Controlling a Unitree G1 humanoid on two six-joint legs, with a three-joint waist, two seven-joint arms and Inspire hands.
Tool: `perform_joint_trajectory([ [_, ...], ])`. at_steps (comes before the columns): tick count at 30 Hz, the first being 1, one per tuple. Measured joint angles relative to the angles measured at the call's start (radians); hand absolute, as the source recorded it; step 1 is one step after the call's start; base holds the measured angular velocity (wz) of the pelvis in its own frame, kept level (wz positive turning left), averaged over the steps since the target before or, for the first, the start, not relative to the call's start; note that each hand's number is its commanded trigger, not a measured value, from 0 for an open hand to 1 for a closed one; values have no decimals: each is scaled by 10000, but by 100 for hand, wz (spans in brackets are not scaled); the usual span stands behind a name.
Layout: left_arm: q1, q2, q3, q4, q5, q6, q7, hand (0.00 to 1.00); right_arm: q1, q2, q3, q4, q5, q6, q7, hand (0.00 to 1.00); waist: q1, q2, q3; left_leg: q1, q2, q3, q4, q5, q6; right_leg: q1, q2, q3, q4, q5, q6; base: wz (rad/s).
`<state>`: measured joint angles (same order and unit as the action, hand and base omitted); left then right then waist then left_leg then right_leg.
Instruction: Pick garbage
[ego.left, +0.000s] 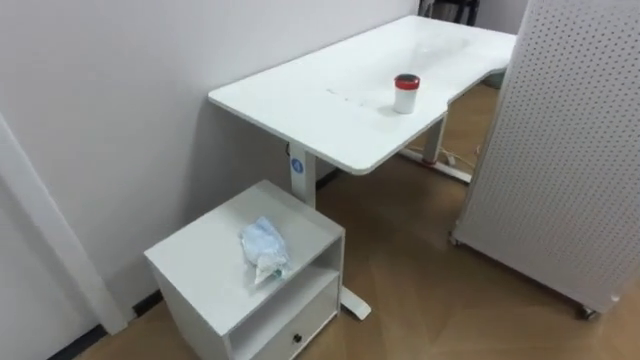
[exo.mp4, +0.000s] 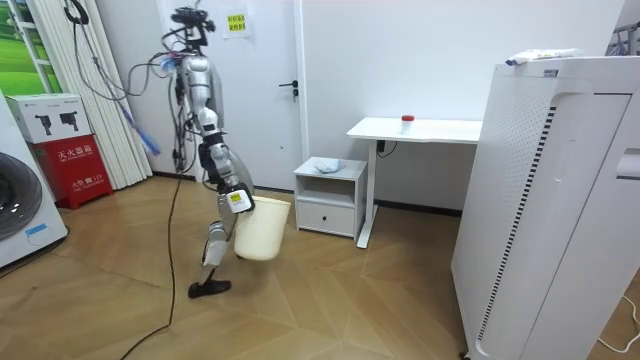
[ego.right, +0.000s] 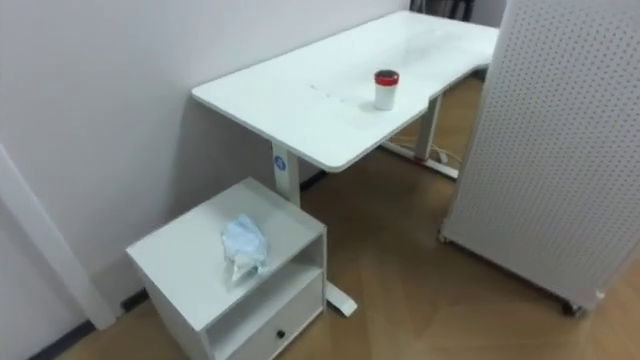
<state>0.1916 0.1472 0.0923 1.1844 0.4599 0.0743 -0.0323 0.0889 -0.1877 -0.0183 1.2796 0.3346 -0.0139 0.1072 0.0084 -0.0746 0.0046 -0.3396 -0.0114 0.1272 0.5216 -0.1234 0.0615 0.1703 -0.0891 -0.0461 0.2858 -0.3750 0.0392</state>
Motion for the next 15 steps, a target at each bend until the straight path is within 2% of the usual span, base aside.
perform_joint_trajectory([
  [1, -59, 3, -7, -8, -37, -45, 16, 0, -10, 13, 80, -17, -61, -49, -40, 100, 5, -8, 69, -72, 5, 26, 415, -72, 47, 169, -50, 122, -139, 61, -1, -39],
  [2, -114, 12, -5, -7, -214, -138, 65, 0, -30, 8, 282, -110, -290, -101, -112, 100, 31, -9, 190, -373, 30, 119, 1424, -183, 125, 498, -183, 286, -301, 120, 9, -46],
  [3, -145, -30, -8, 50, -364, -201, 80, 0, -90, -61, 424, -176, -353, -93, -194, 100, 60, 168, 120, -610, -90, 127, 1263, -491, 153, 603, -264, 388, -245, 62, 94, -33],
  [4, -237, -72, -9, 47, -369, -228, 80, 0, -70, -124, 421, -223, -352, -96, -247, 100, -18, 250, 53, -629, -154, 110, 835, -534, 186, 552, -254, 380, -117, -22, 147, 5],
  [5, -464, -35, -5, 40, -368, -338, 121, 0, -32, -107, 387, -236, -347, -71, -359, 100, -68, 250, -5, -565, -273, 183, 679, -775, 261, 282, -424, 273, 364, -296, 275, 27],
  [6, -691, -27, -13, 35, -361, -421, 304, 0, -39, -87, 343, -221, -353, -60, -427, 100, -27, 252, -22, -517, -431, 326, 689, -927, 428, 29, -650, 101, 914, -357, 374, 16],
  [7, -760, -23, -24, 10, -363, -453, 389, 0, -101, -88, 344, -224, -402, -59, -452, 100, 39, 242, -20, -442, -498, 396, 665, -988, 490, -110, -757, 31, 1230, -354, 377, -12],
  [8, -853, -6, -60, 18, -383, -473, 525, 0, -166, -87, 346, -320, -696, -82, -521, 100, 110, 180, 15, -232, -610, 602, 603, -1138, 606, -377, -956, -169, 2042, -315, 437, -20],
  [9, -961, 38, -185, 12, -531, -482, 662, 0, -263, -95, 356, -444, -809, -171, -538, 100, 119, 179, 4, -82, -761, 622, 589, -1314, 708, -697, -1161, -274, 2945, -174, 526, -8],
  [10, -1026, 48, -200, 10, -608, -492, 748, 0, -314, -90, 359, -456, -844, -224, -537, 100, 83, 190, -7, 11, -848, 601, 588, -1383, 770, -877, -1264, -307, 3467, -33, 510, 12],
  [11, -1176, 54, -266, -45, -771, -522, 970, 0, -371, -89, 384, -480, -957, -291, -518, 100, 40, 255, -38, 199, -913, 575, 561, -1520, 890, -1184, -1395, -363, 4392, 387, 505, 9],
  [12, -1260, 71, -279, -163, -797, -621, 1202, 0, -450, -42, 443, -503, -985, -294, -519, 100, 162, 248, -8, 440, -909, 560, 453, -1608, 968, -1527, -1474, -405, 5183, 981, 425, 0],
  [13, -1290, 90, -294, -237, -838, -674, 1336, 0, -486, -16, 499, -530, -993, -302, -514, 100, 206, 239, 6, 588, -910, 558, 333, -1616, 983, -1663, -1532, -441, 5468, 1238, 426, -17],
  [14, -1312, 130, -391, -410, -988, -763, 1620, 0, -559, 0, 680, -623, -989, -350, -491, 100, 232, 245, 22, 844, -882, 544, 104, -1607, 1011, -1992, -1596, -537, 5811, 1362, 409, -10],
  [15, -1377, 127, -431, -619, -998, -848, 1873, 0, -606, -5, 768, -669, -979, -511, -485, 100, 217, 339, 65, 985, -840, 507, -80, -1588, 1048, -2390, -1605, -799, 5988, 1193, 409, -6],
])
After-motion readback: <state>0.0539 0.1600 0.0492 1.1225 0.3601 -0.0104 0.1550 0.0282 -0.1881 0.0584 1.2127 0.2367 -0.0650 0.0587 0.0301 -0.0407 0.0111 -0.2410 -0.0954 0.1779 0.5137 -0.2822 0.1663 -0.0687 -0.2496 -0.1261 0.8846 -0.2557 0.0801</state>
